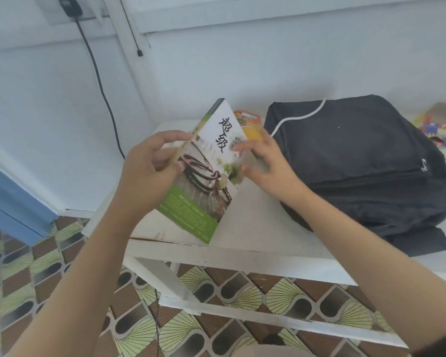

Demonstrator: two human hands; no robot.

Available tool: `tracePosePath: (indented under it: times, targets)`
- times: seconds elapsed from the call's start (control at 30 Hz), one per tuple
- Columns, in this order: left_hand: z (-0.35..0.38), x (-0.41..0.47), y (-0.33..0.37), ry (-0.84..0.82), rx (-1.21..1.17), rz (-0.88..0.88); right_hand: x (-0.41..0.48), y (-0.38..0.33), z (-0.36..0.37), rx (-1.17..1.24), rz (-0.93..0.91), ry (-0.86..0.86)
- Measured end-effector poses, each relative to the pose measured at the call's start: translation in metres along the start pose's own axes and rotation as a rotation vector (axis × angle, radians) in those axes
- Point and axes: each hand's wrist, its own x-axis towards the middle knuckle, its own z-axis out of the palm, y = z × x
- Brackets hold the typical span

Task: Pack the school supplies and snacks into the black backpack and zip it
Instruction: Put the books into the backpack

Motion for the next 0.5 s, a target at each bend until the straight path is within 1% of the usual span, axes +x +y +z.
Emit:
tracePosePath:
  times: [0.03,0.07,0.13,0.17,0.3,0.37,0.43,0.5]
  targets:
    - [-0.004,0.001,0.003,-0.040,-0.040,0.003,0.009,-0.005,-0.009,0.030,-0.035,-0.011]
    - [-0.007,0.003,0.005,-0.084,-0.085,0.005,0.016,-0.013,-0.018,0.100,-0.028,-0.041]
    - [-0.015,0.008,0.010,-0.155,-0.179,0.005,0.026,-0.032,-0.038,0.301,0.074,-0.141]
    - [-0.018,0.010,0.012,-0.179,-0.223,0.005,0.029,-0.039,-0.049,0.347,0.109,-0.199]
    - [-0.025,0.022,0.018,-0.258,-0.437,-0.024,0.031,-0.068,-0.088,0.277,0.133,-0.444]
    - [-0.025,0.029,0.018,-0.311,-0.485,-0.020,0.027,-0.081,-0.103,0.245,0.124,-0.530]
    - [-0.022,0.036,0.014,-0.326,-0.467,-0.011,0.021,-0.087,-0.111,0.163,0.113,-0.572]
    - [-0.017,0.041,0.011,-0.371,-0.453,0.018,0.013,-0.088,-0.116,0.142,0.117,-0.549]
